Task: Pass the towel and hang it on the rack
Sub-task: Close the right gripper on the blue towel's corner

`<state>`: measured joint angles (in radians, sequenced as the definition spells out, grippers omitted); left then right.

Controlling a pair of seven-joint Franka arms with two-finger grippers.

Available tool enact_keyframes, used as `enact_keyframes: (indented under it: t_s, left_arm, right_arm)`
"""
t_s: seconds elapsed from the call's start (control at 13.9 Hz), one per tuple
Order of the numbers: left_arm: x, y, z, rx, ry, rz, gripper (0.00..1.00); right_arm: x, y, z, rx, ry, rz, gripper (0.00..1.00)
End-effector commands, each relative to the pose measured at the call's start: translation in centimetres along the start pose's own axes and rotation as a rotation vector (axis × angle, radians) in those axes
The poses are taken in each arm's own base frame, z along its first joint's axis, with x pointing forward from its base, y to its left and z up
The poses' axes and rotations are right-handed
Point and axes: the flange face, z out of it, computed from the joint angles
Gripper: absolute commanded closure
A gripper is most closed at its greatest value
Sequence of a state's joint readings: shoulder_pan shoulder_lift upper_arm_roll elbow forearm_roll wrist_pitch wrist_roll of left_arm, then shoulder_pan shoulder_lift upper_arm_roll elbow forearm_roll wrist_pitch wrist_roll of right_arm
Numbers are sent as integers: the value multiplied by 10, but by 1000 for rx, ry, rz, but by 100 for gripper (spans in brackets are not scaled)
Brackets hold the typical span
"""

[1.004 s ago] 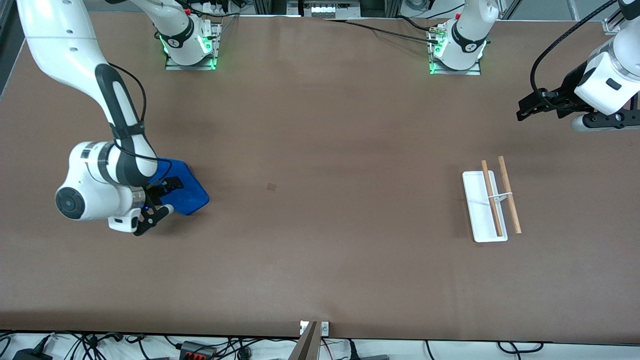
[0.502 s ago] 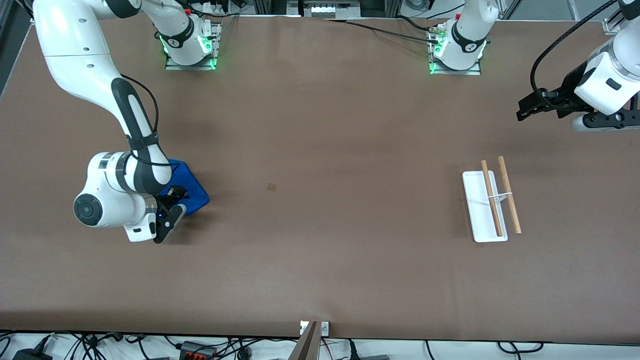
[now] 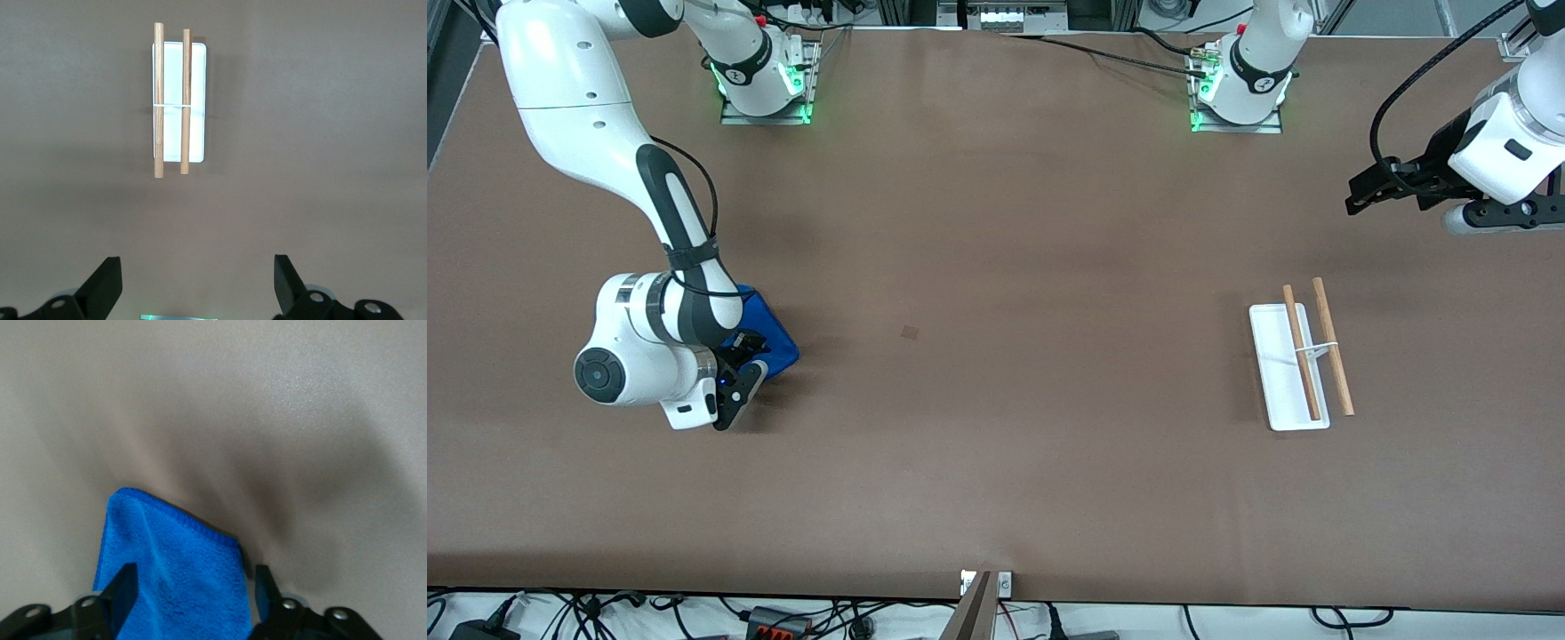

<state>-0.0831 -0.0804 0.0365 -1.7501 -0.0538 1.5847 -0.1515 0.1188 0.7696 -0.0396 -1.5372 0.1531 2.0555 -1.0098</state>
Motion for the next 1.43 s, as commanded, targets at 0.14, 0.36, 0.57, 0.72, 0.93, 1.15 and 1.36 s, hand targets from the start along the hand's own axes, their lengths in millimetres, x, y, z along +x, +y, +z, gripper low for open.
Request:
enact_keyframes:
  t_s: [0.14,0.36,0.57,0.72,0.93,1.15,1.36]
  left_arm:
    - [1,-1,-3,3,-7,6,0]
    - [1,-1,-3,3,-7,6,0]
    - [1,-1,-3,3,-7,6,0]
    - [1,-1,-3,3,-7,6,0]
    - [1,-1,-3,3,-7,4,0]
    - [1,-2,-3,2,-7,3,0]
    - [1,-2,-3,2,-7,1,0]
  right_arm:
    - [6,-3,4,-34,-14,-49,46]
    - [5,-1,11,-56,-9,-79,49]
    - [5,-1,11,-52,-11,-79,67]
    - [5,-1,11,-52,-11,-84,84]
    - [7,-3,9,-52,-12,-86,100]
    - [9,-4,4,-55,-8,-86,100]
    - [37,-30,-47,-112,41,-125,100]
